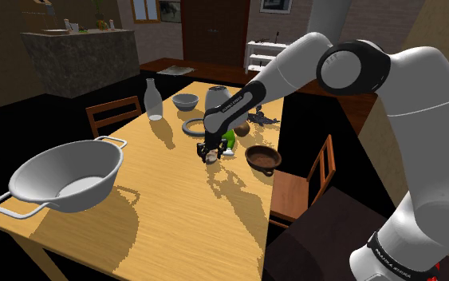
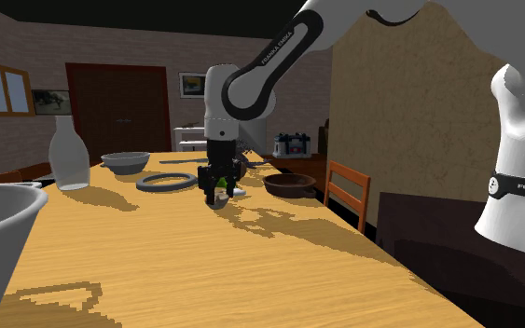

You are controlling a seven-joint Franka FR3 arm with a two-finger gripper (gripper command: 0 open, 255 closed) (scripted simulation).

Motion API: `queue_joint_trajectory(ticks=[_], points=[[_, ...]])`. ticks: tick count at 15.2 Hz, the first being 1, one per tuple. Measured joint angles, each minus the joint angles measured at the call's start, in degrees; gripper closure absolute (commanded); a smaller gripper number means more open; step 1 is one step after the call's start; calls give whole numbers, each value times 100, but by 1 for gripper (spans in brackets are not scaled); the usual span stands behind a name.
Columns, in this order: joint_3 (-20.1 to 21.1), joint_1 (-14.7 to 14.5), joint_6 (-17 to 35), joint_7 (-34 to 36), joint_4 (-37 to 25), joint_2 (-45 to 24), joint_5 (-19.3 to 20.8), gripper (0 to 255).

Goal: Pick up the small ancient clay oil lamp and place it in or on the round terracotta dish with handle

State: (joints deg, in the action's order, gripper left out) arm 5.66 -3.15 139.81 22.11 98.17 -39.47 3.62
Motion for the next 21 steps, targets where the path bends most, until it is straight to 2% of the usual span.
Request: queue_joint_trajectory(ticks=[6,21], points=[[4,-1,-56,5,7,60,-4,255],[67,53,-823,-39,-3,818,-86,255]])
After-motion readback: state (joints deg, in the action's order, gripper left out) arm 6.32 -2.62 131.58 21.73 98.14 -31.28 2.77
